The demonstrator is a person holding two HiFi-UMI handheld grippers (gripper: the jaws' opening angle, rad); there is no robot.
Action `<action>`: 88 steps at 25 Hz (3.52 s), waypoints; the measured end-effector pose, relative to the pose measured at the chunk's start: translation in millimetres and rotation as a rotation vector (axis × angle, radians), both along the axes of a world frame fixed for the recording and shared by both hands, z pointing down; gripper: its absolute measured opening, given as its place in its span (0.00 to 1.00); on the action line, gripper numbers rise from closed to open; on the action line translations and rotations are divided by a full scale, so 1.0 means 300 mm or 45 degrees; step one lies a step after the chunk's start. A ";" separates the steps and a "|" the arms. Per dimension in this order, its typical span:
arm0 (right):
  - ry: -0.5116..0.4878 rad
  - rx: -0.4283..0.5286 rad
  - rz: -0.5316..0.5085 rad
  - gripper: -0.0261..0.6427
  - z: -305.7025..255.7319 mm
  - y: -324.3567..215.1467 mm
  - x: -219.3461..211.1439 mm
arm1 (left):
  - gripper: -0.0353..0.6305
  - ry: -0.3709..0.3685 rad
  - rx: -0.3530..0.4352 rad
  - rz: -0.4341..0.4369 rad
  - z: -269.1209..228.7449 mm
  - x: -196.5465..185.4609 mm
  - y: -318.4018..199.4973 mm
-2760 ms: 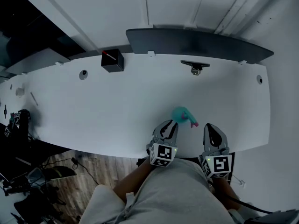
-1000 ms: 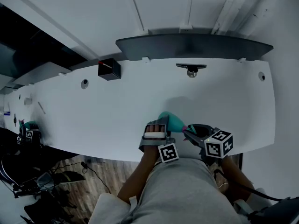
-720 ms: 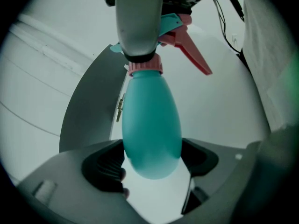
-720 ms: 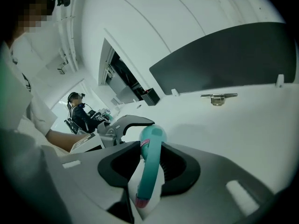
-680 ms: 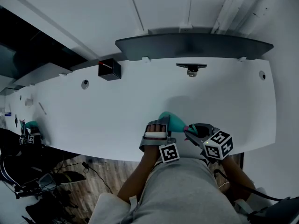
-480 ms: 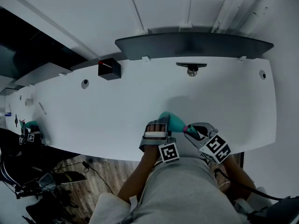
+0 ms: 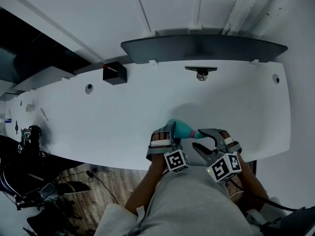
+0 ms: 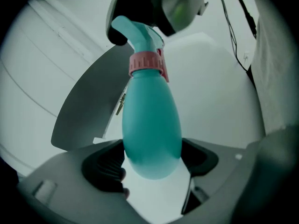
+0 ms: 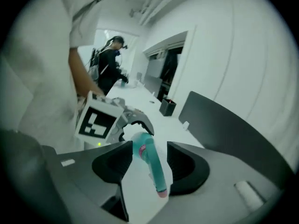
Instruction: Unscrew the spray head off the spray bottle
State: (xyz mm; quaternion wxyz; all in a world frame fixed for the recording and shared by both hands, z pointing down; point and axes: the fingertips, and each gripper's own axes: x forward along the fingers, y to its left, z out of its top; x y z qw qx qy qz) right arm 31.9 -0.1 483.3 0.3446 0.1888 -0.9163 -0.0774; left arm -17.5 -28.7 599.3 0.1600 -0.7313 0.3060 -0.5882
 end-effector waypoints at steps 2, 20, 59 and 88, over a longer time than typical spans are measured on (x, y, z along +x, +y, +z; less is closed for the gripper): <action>-0.217 -0.144 0.167 0.40 -0.058 -0.029 0.019 | 0.61 -0.009 0.028 -0.030 -0.007 -0.021 -0.016; -1.370 -1.844 1.338 0.49 0.042 -0.082 0.090 | 0.61 -0.116 0.411 -0.036 -0.150 -0.046 -0.111; -0.018 0.100 -0.013 0.47 -0.075 -0.003 0.006 | 0.61 0.152 0.225 -0.154 -0.129 -0.026 -0.078; -0.209 -0.455 0.417 0.23 -0.004 -0.063 0.018 | 0.61 0.015 0.298 -0.113 -0.136 -0.063 -0.095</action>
